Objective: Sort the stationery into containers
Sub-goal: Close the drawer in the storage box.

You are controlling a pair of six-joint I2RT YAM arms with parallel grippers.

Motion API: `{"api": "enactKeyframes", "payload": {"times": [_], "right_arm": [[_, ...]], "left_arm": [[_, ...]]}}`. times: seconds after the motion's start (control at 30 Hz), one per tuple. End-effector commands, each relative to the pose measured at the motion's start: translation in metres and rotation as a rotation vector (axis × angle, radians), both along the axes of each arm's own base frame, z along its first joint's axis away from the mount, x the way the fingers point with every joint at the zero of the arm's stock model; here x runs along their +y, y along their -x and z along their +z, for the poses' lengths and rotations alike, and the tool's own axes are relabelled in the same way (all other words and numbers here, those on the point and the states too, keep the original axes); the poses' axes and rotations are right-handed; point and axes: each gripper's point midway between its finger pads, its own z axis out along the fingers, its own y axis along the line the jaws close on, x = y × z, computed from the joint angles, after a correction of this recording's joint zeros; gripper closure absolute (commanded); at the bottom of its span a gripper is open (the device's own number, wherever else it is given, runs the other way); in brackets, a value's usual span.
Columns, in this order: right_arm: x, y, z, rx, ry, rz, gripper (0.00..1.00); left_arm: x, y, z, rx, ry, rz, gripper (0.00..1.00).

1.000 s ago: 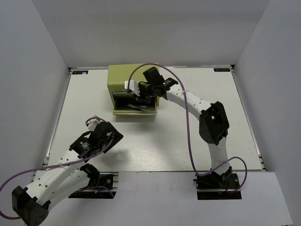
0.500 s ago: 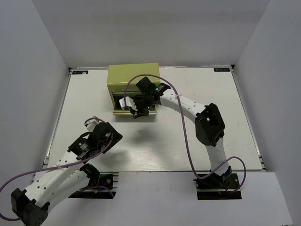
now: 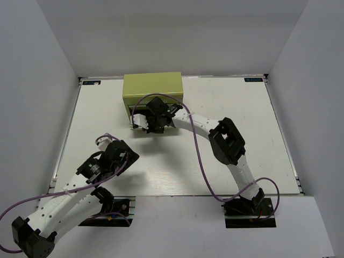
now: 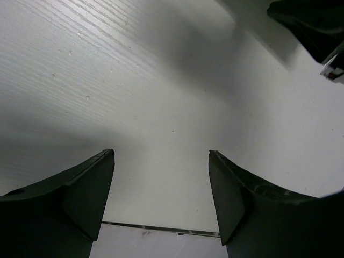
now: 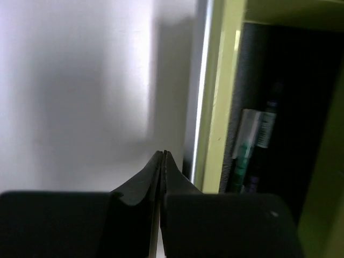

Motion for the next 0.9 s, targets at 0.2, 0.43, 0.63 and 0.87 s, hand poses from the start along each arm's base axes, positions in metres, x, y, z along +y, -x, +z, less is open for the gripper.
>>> {"api": "enactKeyframes", "payload": {"times": [0.2,0.43,0.63,0.87], "right_arm": [[0.002,-0.092,0.038,-0.361,-0.047,-0.243,1.00],[0.003,-0.121,0.048,-0.510,-0.042,-0.305,1.00],[-0.003,-0.137,0.049,-0.569,-0.027,-0.345,1.00],[-0.008,-0.099,0.057,-0.406,-0.054,-0.248,1.00]], "left_arm": [[0.002,-0.004,0.006,-0.019,-0.005,0.015,0.19],[0.002,-0.004,0.007,-0.026,0.000,0.015,0.19],[0.005,-0.003,0.006,-0.024,-0.011,0.021,0.19],[0.001,-0.005,0.009,-0.037,-0.006,0.001,0.18]]}}
